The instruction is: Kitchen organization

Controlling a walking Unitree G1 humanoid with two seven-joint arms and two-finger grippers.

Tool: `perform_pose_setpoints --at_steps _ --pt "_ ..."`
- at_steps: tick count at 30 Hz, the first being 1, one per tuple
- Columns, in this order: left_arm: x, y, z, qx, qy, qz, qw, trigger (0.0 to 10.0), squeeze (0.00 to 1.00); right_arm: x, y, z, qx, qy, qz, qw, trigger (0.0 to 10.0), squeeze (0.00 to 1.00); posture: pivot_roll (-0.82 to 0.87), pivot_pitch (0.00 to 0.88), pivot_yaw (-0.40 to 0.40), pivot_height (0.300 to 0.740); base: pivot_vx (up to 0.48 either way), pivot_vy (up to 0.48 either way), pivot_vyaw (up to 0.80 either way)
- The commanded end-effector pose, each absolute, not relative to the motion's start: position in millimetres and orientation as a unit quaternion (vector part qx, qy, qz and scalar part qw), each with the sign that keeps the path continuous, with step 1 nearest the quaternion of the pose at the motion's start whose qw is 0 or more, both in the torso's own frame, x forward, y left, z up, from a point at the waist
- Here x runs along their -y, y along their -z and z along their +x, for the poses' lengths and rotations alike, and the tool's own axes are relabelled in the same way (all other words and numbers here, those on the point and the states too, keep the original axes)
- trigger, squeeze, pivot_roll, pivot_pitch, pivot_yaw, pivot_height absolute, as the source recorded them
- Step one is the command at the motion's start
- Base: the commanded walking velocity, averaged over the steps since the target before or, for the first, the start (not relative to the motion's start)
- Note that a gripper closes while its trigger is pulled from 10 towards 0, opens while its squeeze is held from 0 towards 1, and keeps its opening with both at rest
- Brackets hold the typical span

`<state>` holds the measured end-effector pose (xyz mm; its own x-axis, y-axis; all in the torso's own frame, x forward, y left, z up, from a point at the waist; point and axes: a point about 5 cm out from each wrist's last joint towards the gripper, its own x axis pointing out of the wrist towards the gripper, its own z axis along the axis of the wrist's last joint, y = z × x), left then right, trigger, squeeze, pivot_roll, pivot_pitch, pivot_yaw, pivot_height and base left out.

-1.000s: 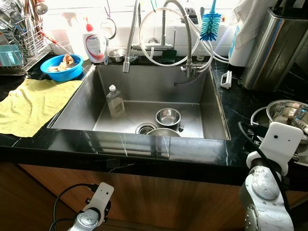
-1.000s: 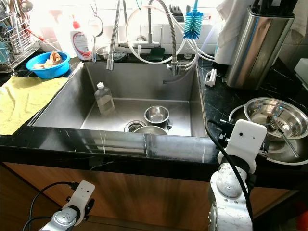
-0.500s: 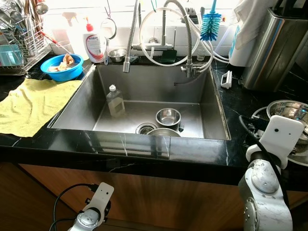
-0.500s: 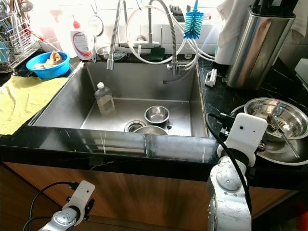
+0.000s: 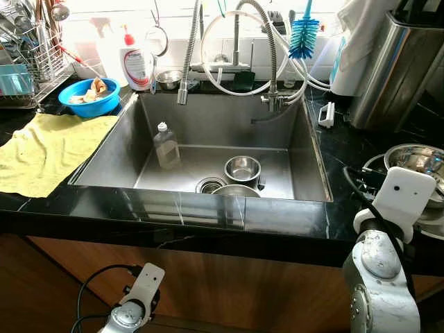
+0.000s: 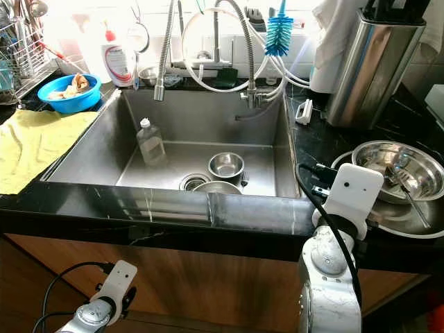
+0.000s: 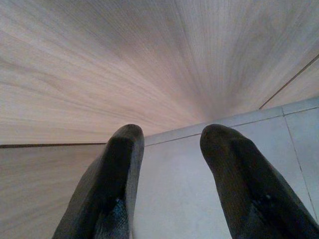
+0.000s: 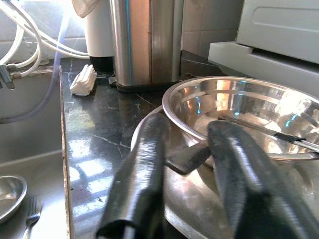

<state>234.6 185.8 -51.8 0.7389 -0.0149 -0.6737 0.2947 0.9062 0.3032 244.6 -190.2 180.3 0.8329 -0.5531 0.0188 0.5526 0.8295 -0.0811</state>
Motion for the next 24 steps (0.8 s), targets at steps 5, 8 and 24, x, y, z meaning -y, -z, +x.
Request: perform_pose_setpoints --at_steps 5,8,24 --pt "-188.9 51.8 234.1 -0.353 0.084 0.204 0.909 10.0 0.00 194.5 -188.2 244.9 0.014 0.301 -0.033 0.953 0.0 0.00 -0.14 0.000 0.043 0.740 0.000 0.000 0.00" --pt "-188.8 51.7 234.3 -0.352 0.084 0.206 0.909 10.0 0.00 194.9 -194.5 245.5 0.028 0.305 -0.032 0.951 0.0 0.00 -0.14 0.000 0.043 0.740 0.000 0.000 0.00" --pt "-188.2 51.7 234.3 -0.351 0.083 0.204 0.910 10.0 0.00 190.2 -222.3 250.8 0.082 0.300 -0.026 0.950 10.0 0.00 -0.14 0.000 0.045 0.740 0.000 0.000 0.00"
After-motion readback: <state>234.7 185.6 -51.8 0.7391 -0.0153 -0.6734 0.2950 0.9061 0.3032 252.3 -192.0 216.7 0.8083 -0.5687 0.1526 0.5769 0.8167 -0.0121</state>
